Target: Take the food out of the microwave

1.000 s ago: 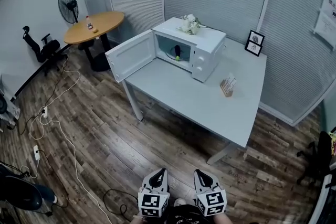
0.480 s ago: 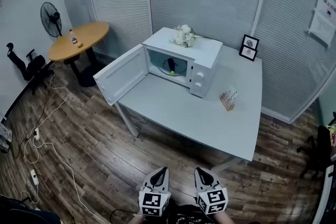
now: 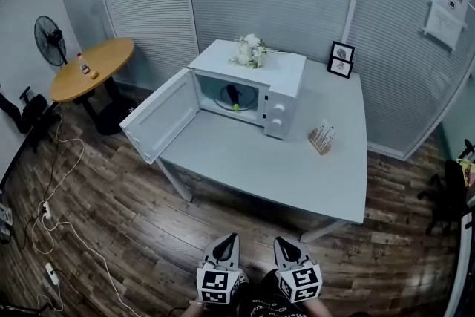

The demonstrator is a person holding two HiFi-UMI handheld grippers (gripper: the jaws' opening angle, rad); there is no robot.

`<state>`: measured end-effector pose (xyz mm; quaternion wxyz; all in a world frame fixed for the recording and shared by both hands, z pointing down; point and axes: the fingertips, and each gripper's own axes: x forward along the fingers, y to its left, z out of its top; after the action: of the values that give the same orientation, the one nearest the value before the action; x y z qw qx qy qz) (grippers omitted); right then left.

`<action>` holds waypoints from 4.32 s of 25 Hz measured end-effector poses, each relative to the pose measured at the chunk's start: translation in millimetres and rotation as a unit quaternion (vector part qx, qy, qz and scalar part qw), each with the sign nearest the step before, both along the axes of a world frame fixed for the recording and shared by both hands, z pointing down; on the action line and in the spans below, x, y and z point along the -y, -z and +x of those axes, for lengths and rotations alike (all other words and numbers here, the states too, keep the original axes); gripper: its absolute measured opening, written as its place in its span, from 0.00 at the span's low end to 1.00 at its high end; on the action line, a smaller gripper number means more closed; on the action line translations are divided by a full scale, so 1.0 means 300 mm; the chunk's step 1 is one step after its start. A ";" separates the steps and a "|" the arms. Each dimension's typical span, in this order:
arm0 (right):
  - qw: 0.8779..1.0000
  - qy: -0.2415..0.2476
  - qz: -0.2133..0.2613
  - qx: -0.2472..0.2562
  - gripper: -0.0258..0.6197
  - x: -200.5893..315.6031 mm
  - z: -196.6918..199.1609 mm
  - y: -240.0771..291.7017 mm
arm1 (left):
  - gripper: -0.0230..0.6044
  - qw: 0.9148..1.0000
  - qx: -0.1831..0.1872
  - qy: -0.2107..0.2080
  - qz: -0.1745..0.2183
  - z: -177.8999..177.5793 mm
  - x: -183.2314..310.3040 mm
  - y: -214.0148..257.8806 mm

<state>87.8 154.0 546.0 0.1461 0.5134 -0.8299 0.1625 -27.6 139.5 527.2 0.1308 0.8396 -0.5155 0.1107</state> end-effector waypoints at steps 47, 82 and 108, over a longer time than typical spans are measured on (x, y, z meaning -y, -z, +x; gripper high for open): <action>0.993 0.120 -0.013 0.017 0.05 0.999 0.018 -0.006 | 0.05 0.989 0.008 0.143 -0.030 0.027 0.814 -0.033; 0.999 -0.028 0.025 0.009 0.05 1.449 -0.255 0.052 | 0.05 1.000 0.007 0.013 -0.021 -0.287 1.263 -0.038; 0.996 -0.085 0.018 -0.016 0.30 1.822 -0.386 0.017 | 0.05 0.998 0.005 -0.058 -0.037 -0.443 1.372 -0.087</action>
<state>-28.1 -392.7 541.0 0.1353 0.5873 -0.7835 0.1512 -160.5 -272.0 553.2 0.1522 0.8622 -0.4621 0.1413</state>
